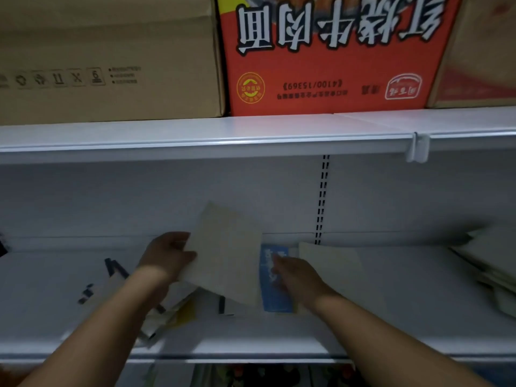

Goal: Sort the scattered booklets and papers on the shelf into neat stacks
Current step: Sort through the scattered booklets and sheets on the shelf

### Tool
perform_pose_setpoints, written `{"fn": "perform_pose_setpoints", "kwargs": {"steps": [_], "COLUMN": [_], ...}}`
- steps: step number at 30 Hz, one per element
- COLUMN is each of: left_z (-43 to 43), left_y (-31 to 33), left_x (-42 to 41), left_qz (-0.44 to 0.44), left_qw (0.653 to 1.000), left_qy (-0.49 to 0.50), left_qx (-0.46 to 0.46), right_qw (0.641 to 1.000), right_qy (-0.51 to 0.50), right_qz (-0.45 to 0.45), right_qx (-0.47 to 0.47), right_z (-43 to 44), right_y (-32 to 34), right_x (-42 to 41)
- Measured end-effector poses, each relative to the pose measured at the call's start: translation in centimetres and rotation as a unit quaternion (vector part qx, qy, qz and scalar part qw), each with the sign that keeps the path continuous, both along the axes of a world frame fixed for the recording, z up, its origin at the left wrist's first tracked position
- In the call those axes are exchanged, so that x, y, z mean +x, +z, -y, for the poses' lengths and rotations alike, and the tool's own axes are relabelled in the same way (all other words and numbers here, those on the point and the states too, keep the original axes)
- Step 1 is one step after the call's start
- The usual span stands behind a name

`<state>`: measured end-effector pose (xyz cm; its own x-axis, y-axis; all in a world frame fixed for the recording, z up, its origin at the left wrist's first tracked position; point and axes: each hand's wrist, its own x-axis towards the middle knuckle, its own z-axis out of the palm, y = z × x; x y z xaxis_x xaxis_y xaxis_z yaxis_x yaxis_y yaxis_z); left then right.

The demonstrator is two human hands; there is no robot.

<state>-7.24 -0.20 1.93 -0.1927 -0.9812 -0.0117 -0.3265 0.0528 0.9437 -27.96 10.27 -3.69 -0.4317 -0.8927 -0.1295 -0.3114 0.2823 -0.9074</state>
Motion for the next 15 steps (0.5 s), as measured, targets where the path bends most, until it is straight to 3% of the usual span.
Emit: {"fn": "perform_pose_setpoints", "kwargs": {"steps": [3, 5, 7, 10, 13, 15], "left_z": [-2.9, -4.1, -4.4, -2.6, -0.8, -0.4], "left_y": [-0.4, -1.1, -1.8, -2.4, -3.5, -4.8], "left_x": [-4.8, -6.7, -7.2, -5.3, -1.9, -0.4], "left_qz": [-0.061, -0.056, -0.013, 0.181, 0.417, 0.482], "left_qw": [0.995, 0.989, 0.982, 0.968, 0.892, 0.860], "left_qy": [-0.075, -0.137, -0.185, -0.142, -0.104, -0.128], "left_qx": [-0.003, 0.021, 0.031, -0.099, -0.138, -0.107], "right_qw": [0.981, 0.973, 0.976, 0.982, 0.953, 0.931], "right_qy": [-0.034, -0.085, -0.155, -0.182, -0.166, -0.169], "right_qz": [0.185, 0.199, 0.129, -0.043, -0.222, -0.273], "right_qx": [-0.044, -0.078, -0.079, -0.004, 0.123, 0.174], "right_z": [-1.2, -2.2, -3.4, -5.3, -6.4, -6.5], "right_y": [0.4, 0.2, -0.2, -1.5, -2.4, -2.6], "right_x": [-2.1, -4.3, -7.1, -10.4, -11.4, -10.7]}}
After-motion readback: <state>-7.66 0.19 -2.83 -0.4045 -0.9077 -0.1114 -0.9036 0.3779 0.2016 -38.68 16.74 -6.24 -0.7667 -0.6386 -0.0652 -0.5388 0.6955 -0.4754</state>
